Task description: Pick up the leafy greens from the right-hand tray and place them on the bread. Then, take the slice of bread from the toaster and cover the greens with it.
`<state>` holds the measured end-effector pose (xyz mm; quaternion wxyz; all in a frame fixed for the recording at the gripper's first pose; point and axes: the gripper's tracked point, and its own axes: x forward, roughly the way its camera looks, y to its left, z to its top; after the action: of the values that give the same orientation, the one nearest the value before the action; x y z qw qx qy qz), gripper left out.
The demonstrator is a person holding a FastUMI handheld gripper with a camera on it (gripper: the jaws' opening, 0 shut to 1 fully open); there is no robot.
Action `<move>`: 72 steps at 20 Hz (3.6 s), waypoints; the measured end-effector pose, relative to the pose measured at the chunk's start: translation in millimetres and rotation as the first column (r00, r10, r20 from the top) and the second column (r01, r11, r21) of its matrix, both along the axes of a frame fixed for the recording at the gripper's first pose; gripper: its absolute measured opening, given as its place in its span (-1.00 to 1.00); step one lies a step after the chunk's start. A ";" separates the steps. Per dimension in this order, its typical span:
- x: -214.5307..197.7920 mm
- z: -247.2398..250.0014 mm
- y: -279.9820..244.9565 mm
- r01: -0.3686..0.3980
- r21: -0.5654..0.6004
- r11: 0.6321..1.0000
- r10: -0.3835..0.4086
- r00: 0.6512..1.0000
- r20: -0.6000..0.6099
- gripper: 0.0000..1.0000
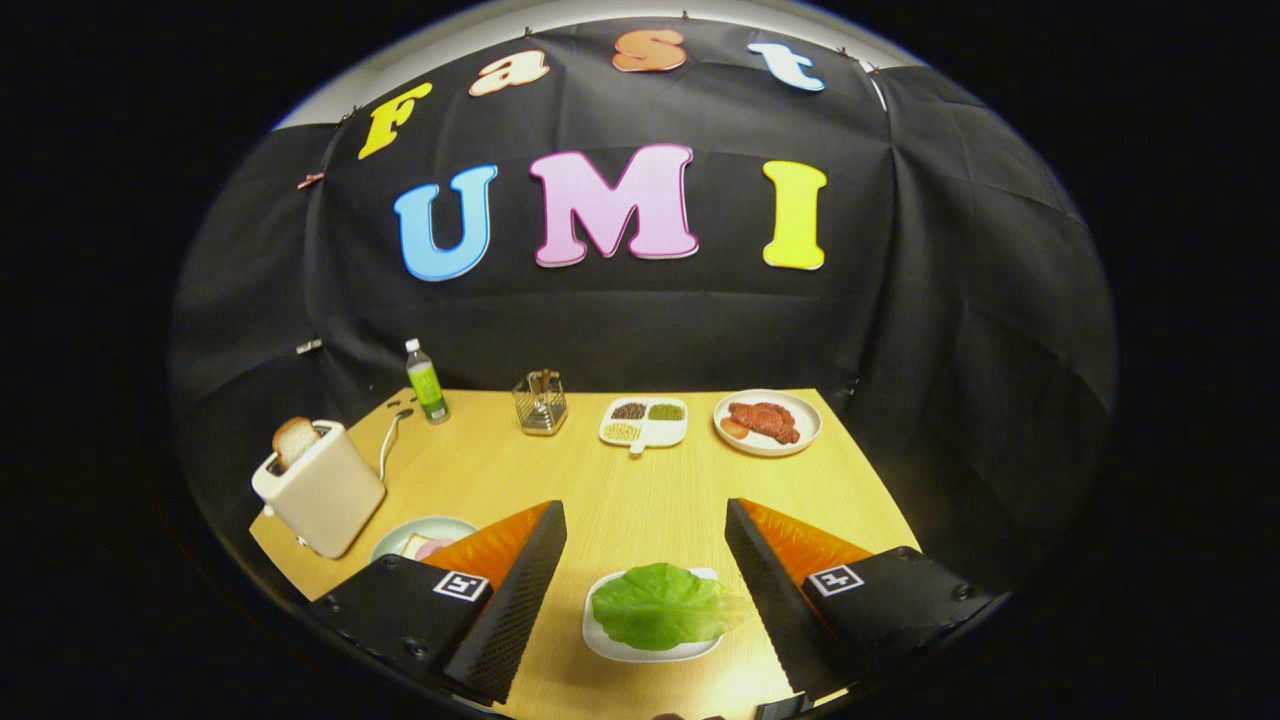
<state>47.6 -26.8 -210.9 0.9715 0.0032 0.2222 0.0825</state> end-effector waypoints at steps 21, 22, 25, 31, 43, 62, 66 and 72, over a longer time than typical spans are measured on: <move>1.2 -193.4 0.7 -0.274 -0.085 0.958 0.226 0.903 -0.365 0.87; 1.4 -192.9 1.0 -0.266 -0.075 0.961 0.222 0.905 -0.363 0.86; 1.6 -193.2 0.0 -0.275 -0.089 0.957 0.227 0.906 -0.358 0.79; -3.0 -192.4 4.5 -0.274 -0.082 0.958 0.228 0.905 -0.359 0.28; -2.5 -190.3 5.6 -0.286 -0.088 0.954 0.228 0.884 -0.407 -0.89; -20.3 -80.8 71.1 -0.208 -0.152 0.966 0.161 0.948 -0.275 -0.89; -31.5 -65.5 116.5 -0.246 -0.119 0.962 0.209 0.942 -0.264 -0.89; -32.9 -53.7 183.7 -0.306 -0.103 0.946 0.275 0.930 -0.244 -0.89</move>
<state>14.8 156.9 -264.6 0.9147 -0.0879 0.3345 0.2090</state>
